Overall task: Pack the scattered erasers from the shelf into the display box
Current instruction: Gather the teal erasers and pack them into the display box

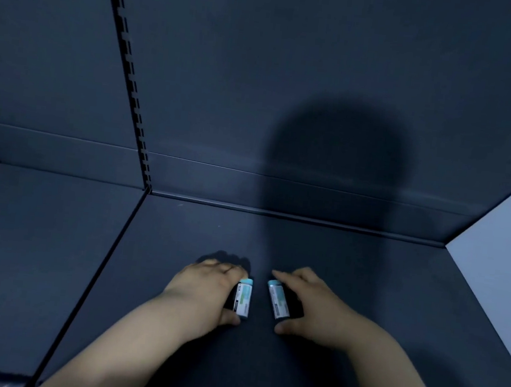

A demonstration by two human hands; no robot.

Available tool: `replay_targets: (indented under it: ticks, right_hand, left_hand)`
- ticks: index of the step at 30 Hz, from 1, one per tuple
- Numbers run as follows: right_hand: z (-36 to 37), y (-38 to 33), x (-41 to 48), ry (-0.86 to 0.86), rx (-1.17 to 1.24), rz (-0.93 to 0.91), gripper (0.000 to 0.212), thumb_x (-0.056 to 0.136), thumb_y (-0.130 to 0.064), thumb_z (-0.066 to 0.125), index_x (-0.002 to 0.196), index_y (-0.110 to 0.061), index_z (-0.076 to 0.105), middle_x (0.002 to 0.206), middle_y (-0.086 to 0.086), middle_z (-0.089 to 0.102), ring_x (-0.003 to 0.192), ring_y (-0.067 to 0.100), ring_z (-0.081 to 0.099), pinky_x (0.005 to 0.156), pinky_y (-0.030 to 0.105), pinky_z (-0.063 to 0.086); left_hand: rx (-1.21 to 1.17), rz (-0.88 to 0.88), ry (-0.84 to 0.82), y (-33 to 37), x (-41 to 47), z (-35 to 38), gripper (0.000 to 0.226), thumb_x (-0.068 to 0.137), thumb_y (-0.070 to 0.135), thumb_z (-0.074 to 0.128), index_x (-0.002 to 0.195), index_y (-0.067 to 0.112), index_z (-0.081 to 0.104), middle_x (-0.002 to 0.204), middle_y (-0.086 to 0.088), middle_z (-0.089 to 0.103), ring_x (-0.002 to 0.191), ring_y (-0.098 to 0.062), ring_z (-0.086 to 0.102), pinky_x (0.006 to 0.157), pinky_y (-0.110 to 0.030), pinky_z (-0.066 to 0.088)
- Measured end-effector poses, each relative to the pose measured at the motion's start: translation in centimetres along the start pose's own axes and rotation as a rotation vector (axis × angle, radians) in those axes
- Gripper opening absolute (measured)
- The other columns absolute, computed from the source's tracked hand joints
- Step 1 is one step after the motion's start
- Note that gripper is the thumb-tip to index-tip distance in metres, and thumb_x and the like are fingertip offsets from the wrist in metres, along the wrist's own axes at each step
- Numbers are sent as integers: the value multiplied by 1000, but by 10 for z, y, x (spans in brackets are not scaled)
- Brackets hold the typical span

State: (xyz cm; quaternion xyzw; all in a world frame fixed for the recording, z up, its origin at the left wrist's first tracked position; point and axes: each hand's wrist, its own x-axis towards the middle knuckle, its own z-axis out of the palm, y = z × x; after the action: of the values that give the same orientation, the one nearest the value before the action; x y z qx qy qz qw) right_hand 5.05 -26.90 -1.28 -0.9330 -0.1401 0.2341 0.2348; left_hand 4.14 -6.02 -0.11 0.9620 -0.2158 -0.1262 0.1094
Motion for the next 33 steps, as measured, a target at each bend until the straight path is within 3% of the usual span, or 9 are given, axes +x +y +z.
replay_targets:
  ticks: [3,6,9,12,17,21,29,33]
  right_hand:
    - [0,-3,1,16,4,-28,80,72,-32,77,139,-36,33,118,-15,34,116,4,37,104,21,33]
    - [3,-5,-5,87,98,-53,71,72,-26,78,131,-36,40,107,-17,41,94,-2,45,84,4,36]
    - [8,-6,-13,122,156,-59,70,71,-26,79,127,-41,40,106,-16,45,85,-1,46,74,1,35]
    - [10,-5,-18,146,169,-58,68,70,-29,79,125,-40,42,106,-15,47,84,-1,47,74,3,37]
    - [10,-4,-30,233,158,-90,63,68,-35,79,121,-35,47,112,-21,41,96,-9,46,79,0,34]
    - [11,-6,-35,245,157,-143,59,67,-33,79,117,-35,49,112,-24,43,97,-10,47,81,0,34]
    - [22,-38,-30,236,92,-220,71,75,-36,69,138,-32,36,122,-26,31,111,-6,42,98,14,36]
    - [43,-74,-24,238,59,-224,74,76,-38,69,140,-33,32,119,-27,25,112,-5,42,99,12,34]
  left_hand:
    - [6,4,-5,0,2,0,75,85,47,60,146,29,20,152,8,27,138,-15,23,112,-23,18]
    - [24,17,-13,0,2,4,75,84,48,61,146,32,22,153,7,23,139,-16,20,113,-23,16]
    - [7,-4,35,4,2,9,69,79,51,64,138,34,33,148,9,29,134,-16,26,111,-27,23]
    - [-59,-8,107,10,-1,14,65,75,52,66,131,36,37,136,14,34,128,-12,31,106,-28,28]
    - [-270,21,262,24,-11,21,55,66,51,72,112,41,45,113,24,44,110,0,34,94,-16,28]
    - [-291,-11,319,30,-17,26,52,67,53,68,113,42,45,111,26,48,112,2,35,97,-20,31]
    - [-225,-96,424,13,-43,25,53,70,55,55,119,41,40,119,27,46,118,4,33,92,-16,23]
    - [-122,-119,475,-21,-71,19,59,60,55,48,117,39,45,114,23,53,113,-2,42,88,-19,31]
